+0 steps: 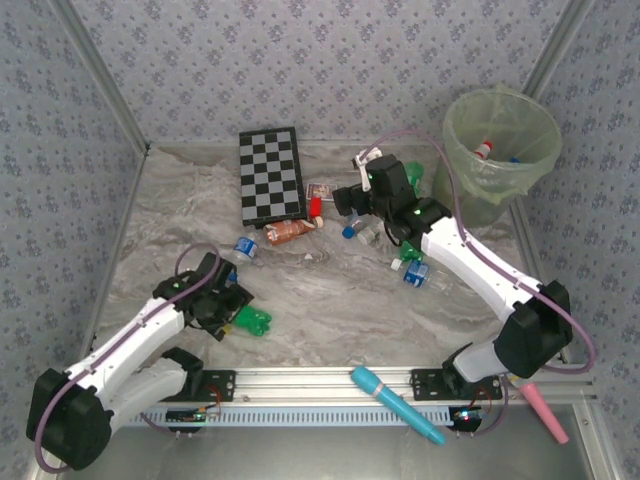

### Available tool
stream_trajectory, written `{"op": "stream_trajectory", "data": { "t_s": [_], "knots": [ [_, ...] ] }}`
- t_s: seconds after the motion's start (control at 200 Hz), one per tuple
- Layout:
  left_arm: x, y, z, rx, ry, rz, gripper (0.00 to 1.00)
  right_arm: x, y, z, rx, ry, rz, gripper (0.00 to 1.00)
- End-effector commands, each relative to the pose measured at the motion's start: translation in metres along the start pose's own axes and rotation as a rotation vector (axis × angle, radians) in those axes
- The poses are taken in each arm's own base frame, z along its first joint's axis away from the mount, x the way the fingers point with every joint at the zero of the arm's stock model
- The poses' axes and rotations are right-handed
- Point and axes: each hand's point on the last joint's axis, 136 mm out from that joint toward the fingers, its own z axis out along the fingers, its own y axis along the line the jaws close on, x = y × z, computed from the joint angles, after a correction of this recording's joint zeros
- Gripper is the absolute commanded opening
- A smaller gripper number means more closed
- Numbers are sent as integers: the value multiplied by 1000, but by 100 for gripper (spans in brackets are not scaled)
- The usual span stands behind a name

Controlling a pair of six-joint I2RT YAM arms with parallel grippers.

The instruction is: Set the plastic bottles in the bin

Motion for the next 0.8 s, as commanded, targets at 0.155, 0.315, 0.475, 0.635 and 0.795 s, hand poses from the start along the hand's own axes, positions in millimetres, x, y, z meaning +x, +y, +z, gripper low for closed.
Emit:
{"op": "stream_trajectory", "data": {
  "t_s": [0.155, 0.315, 0.475, 0.635, 0.795],
  "knots": [
    [-4, -13, 21, 50, -85, 0, 76, -1, -17, -23, 19, -6, -6, 100],
    [-6, -24, 30, 85, -108, 33, 74, -1, -21, -28, 33, -2, -16, 100],
    [-13, -38, 23, 101, -156, 123, 62, -3, -24, -32, 45, -2, -15, 100],
    [-20, -66, 1, 142, -210, 257, 52, -7, -25, -32, 46, -4, 9, 100],
    [-21, -110, -27, 220, -250, 452, 56, -12, -19, -30, -6, 6, 69, 100]
  ]
}}
